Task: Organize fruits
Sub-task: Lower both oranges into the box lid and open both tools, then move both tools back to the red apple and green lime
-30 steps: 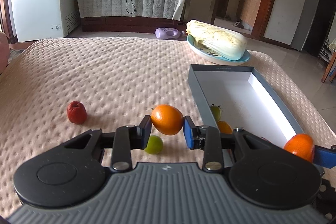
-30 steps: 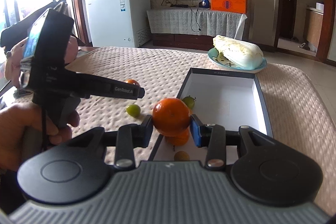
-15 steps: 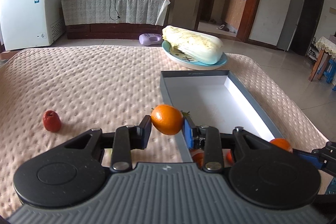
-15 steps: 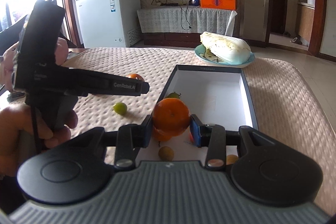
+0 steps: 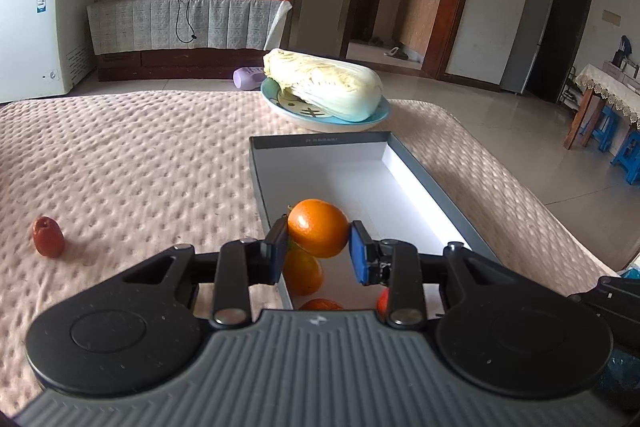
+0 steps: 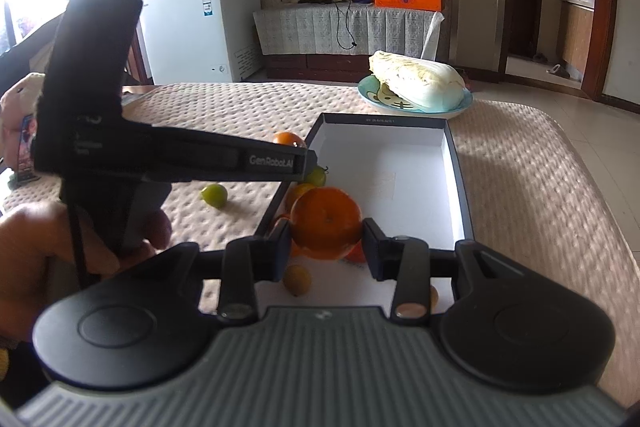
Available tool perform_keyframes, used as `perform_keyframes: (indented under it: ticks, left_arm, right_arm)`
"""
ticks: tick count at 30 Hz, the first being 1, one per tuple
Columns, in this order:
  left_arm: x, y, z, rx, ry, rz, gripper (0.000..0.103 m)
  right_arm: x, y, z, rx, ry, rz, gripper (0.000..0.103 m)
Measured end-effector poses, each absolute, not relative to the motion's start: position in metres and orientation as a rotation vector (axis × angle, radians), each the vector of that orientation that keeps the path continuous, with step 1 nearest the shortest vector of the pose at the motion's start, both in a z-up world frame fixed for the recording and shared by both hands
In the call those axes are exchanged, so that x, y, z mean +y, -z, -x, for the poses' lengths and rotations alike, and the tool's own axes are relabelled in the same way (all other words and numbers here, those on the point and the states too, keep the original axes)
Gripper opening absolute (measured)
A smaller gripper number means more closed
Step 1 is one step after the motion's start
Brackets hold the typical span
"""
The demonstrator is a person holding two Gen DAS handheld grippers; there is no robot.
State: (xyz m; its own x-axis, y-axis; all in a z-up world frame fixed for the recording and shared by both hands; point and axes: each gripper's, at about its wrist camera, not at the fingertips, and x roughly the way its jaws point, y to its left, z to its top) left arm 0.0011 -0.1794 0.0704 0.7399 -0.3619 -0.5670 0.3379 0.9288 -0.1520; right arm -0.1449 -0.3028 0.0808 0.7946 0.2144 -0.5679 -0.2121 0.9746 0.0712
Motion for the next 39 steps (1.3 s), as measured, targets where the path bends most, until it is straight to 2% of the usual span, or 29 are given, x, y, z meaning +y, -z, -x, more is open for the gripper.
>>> perform_keyframes:
  ticks: [18,20,22,28,39]
  left_arm:
    - [-0.195,-0.062,-0.005,0.642,0.434,0.046,0.040]
    - [-0.194,-0.062,-0.005,0.638,0.428,0.045,0.044]
    - [-0.193,-0.063,-0.004,0.633,0.422,0.047,0.053]
    - [-0.190,-0.069,0.001,0.597,0.437,0.059,0.066]
    - [-0.175,-0.080,0.006,0.555,0.431,0.083,0.069]
  right_arm:
    - [-0.313,-0.079,0.148,0.617,-0.216,-0.009,0.041]
    - [-0.312,-0.079,0.149,0.617,-0.216,-0.007,0.041]
    - [-0.312,-0.079,0.149,0.619,-0.215,-0.009,0.041]
    - [-0.310,-0.078,0.147,0.622,-0.213,-0.010,0.041]
    - [-0.302,-0.073,0.137,0.632,-0.207,-0.015,0.041]
